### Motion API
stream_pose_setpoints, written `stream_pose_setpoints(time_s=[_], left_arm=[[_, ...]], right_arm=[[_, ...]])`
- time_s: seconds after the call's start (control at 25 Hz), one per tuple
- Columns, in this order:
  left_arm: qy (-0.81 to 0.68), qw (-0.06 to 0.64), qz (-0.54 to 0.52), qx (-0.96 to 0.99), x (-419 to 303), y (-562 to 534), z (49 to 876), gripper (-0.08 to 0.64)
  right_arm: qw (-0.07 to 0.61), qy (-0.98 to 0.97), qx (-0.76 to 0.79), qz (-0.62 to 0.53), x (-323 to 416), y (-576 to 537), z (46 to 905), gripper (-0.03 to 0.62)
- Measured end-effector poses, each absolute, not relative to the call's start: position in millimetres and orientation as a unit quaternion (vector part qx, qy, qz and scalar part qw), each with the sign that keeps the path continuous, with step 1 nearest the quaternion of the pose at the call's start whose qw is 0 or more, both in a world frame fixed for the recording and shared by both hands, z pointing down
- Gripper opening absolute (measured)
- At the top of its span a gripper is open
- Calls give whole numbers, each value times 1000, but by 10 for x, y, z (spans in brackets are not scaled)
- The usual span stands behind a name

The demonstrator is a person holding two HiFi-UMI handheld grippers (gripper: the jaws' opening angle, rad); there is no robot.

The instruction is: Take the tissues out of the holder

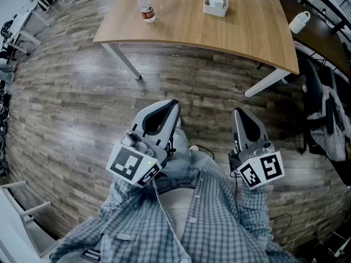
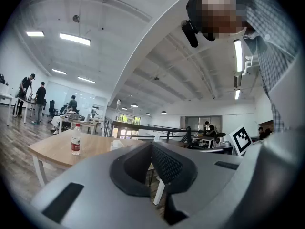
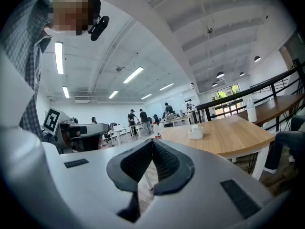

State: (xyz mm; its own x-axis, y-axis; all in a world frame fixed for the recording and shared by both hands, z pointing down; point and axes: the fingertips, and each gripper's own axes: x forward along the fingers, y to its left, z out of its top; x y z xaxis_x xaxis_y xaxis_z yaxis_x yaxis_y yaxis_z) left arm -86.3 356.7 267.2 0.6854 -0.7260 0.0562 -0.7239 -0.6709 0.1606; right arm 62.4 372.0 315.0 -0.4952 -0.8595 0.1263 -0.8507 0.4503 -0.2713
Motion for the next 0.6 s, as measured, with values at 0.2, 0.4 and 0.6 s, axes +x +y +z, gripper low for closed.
stream_pose_setpoints(time_s=[0.2,0.4,0.6], left_arm=[[-399,85,-6,913,-860,3505,2685,6],[-402,88,-7,911,-882,3475,2689,6],[-404,88,-5,910,-882,3455,2687,7]], right_arm=[[13,854,-497,-153,608,3663,3172,11],[13,855,-495,-153,598,3629,3165,11],[22,850,-501,-164,632,3601,3163,11]])
